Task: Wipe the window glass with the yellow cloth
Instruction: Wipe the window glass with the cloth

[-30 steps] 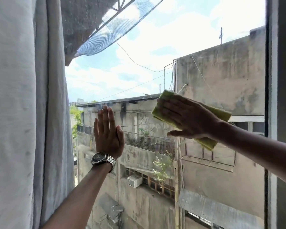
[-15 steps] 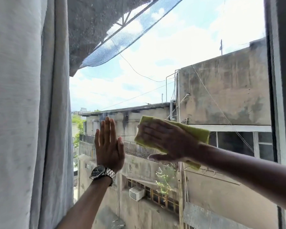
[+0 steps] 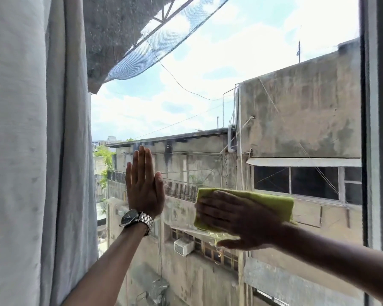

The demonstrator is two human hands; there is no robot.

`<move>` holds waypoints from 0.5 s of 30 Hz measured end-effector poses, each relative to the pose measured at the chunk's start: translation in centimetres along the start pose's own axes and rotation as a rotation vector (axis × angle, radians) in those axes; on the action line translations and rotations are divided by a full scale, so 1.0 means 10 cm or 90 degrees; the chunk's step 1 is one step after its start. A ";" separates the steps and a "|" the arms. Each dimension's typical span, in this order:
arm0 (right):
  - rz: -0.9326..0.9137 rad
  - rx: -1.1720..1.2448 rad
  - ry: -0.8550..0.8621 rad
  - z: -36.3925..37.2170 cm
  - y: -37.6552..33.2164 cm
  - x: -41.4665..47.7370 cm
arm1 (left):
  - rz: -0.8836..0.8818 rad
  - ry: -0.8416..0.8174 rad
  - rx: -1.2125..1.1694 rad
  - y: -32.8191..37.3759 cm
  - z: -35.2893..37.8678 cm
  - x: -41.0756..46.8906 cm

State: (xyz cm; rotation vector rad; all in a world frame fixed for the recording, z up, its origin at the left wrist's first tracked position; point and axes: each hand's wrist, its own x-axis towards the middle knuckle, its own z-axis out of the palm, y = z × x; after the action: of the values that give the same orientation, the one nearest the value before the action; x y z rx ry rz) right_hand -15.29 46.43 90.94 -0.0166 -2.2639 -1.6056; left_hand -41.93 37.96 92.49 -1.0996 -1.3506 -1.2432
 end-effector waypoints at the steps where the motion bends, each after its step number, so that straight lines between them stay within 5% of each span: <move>1: -0.015 -0.023 0.000 -0.01 0.12 -0.06 | 0.002 0.002 0.003 -0.01 0.01 0.00; 3: 0.079 -0.067 0.038 -0.11 0.55 -0.06 | 0.009 0.000 0.001 -0.07 0.04 -0.02; 8: 0.605 0.031 0.163 -0.53 2.21 -0.07 | -0.001 -0.013 -0.001 -0.09 0.06 0.00; 13: 0.757 0.043 0.293 -0.48 1.89 0.35 | 0.007 -0.008 0.005 -0.11 0.07 0.02; 15: 0.553 0.050 0.239 -0.36 1.21 0.50 | 0.008 -0.005 0.009 -0.10 0.07 0.00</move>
State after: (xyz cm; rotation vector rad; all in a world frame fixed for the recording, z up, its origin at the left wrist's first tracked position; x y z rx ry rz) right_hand -16.35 46.42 104.45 -0.5473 -1.6598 -0.9501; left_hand -42.98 38.59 92.31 -1.1023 -1.3544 -1.2206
